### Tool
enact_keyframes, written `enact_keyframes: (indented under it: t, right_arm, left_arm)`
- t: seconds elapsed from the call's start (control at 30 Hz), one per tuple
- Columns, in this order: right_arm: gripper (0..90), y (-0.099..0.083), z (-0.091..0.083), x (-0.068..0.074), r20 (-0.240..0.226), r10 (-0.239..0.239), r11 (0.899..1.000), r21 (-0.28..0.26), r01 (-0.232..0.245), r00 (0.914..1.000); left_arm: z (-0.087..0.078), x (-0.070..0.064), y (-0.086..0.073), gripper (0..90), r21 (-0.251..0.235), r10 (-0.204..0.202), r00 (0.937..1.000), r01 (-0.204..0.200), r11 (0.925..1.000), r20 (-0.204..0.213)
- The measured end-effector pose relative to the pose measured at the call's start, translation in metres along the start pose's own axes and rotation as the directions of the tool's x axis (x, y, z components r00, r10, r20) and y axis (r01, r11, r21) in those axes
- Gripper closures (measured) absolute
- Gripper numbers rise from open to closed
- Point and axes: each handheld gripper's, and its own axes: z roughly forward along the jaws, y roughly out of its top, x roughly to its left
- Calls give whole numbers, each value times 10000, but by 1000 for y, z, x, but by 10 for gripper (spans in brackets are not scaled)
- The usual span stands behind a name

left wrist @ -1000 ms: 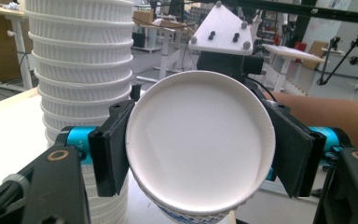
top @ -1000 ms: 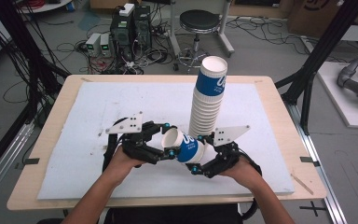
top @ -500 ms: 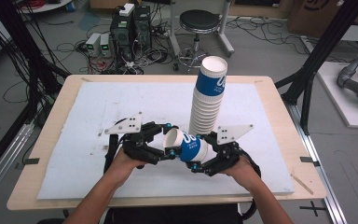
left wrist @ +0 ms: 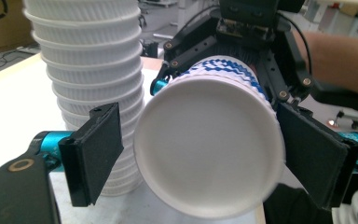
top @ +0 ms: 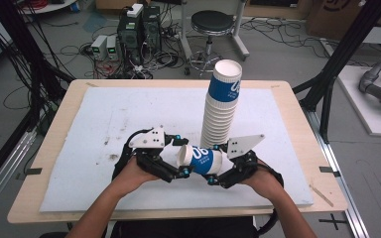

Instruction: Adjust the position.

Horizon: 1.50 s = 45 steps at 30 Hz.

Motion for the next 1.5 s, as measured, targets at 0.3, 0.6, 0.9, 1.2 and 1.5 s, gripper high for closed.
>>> enact_keyframes:
  t: [0.3,0.6,0.9,1.2,1.5]
  right_arm:
    - [222,0,3,3,-302,-214,9990,381,225,9993]
    - [190,1,-6,-1,-682,642,9878,-1376,-731,9956]
    - [206,0,-10,-2,-1237,1219,9516,-2675,-1514,9848]
    - [237,4,-11,-2,-815,915,9781,-1800,-1049,9925]
    - [237,7,-13,-1,-740,858,9914,-921,-925,9936]
  left_arm:
    - [1,2,-2,292,256,222,9950,-248,9994,974]
    - [-11,7,-4,293,-1454,-151,9908,348,9888,1346]
    - [-12,10,-8,293,-1932,-497,9862,802,9779,1577]
    - [-9,9,-5,180,-772,-821,9936,880,9931,770]
    - [-5,5,-3,273,400,40,9953,-79,9992,972]
